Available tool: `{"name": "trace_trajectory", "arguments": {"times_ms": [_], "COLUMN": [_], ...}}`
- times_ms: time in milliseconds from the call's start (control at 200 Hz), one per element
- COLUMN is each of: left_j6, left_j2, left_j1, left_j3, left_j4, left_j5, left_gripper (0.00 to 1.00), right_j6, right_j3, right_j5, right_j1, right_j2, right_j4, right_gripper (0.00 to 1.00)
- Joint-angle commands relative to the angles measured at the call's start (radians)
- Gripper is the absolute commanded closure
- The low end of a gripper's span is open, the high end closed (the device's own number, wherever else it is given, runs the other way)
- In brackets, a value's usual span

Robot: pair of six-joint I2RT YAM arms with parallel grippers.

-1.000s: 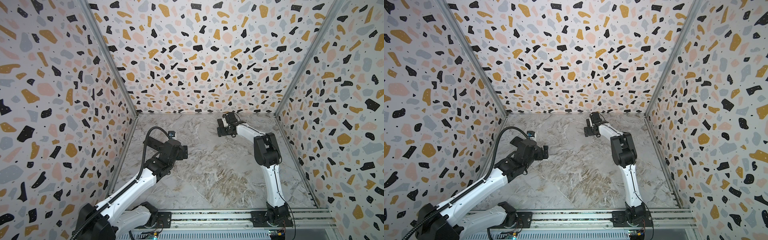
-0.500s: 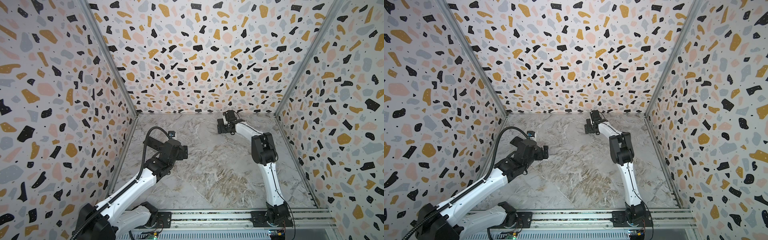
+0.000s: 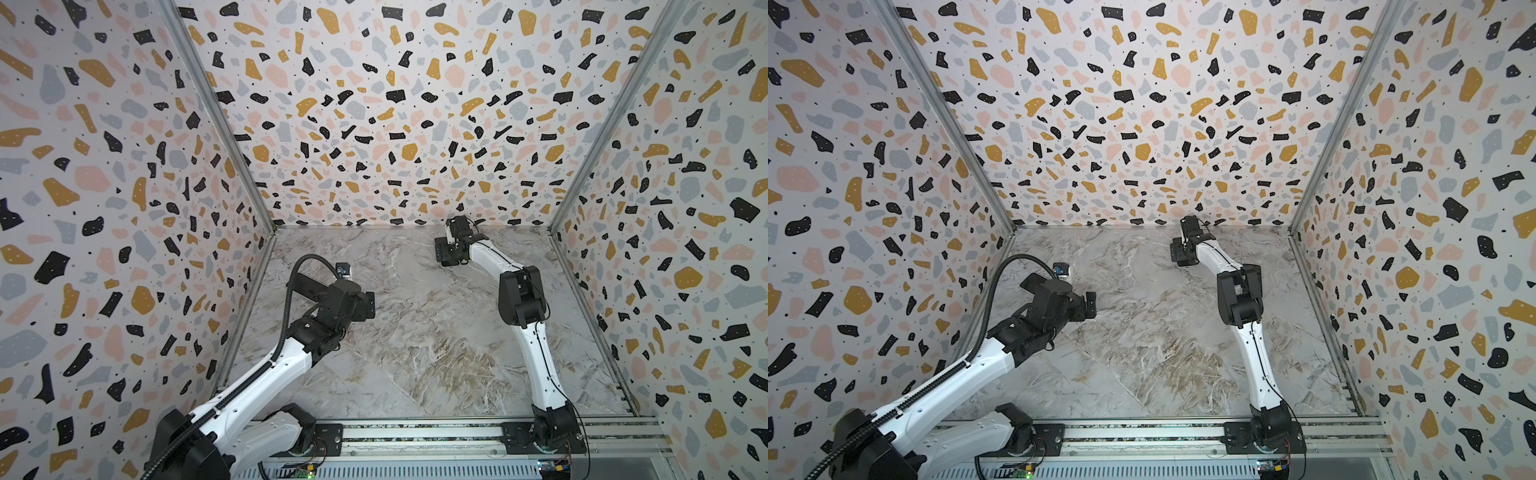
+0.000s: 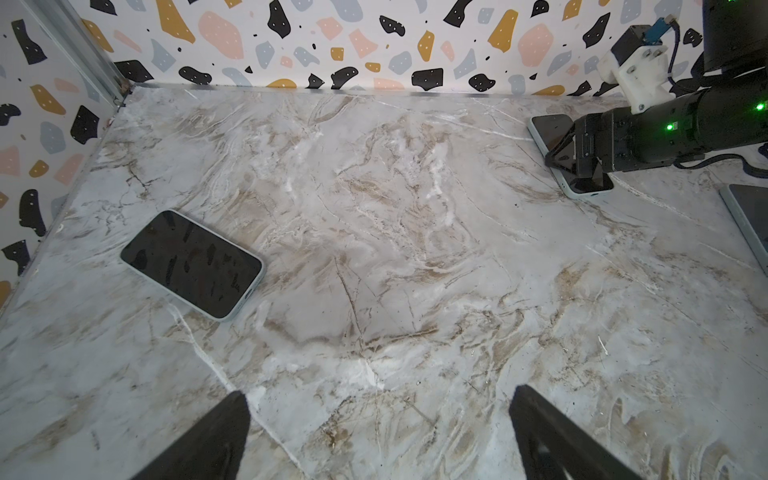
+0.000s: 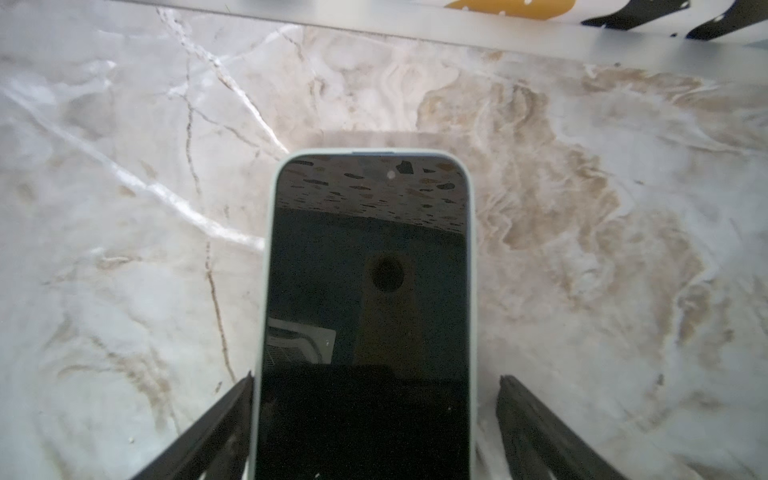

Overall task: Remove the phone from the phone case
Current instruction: 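Lower the right gripper and grasp the cased phone's near end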

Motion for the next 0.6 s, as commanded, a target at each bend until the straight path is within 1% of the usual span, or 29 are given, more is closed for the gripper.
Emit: {"name": "trace_trajectory", "arguments": {"times_ms": [0,70,140,285,471,596], "left_j6": [-0.001,-0.006,-0.011,-0.049,-0.094,-0.133], "left_j2": [-0.016,-0.019,-0.024,-0.056,-0.096,-0.098], "left_j1": [-0.004,-0.004,-0.004,-0.004,-0.004,-0.004], "left_j3": [-0.012,-0.014,-0.014,-0.023,-0.056,-0.072], "left_j4": [0.017,0.014,0.015,0.052,0.123,0.204], "left_j5": [-0.009,-0.025,-0.023,0.090,0.153,0.295], "left_gripper": [0.00,0.00,0.00,0.00,0.00,0.00], "right_j6": [0.014,0.014,0.013,0.002,-0.021,-0.027], "right_j3": [0.034,0.033,0.030,0.003,-0.097,-0.157], "right_j5": [-0.009,-0.007,-0.007,-0.002,0.020,0.024], "right_j1": [-0.002,-0.001,-0.001,-0.001,-0.002,-0.003], "right_j2": [0.005,0.008,0.009,0.000,-0.041,-0.074], "right_j4": [-0.032,-0.033,-0.033,-0.026,0.020,0.058], "right_gripper": [0.11,0.14,0.14,0.16,0.19,0.27]}}
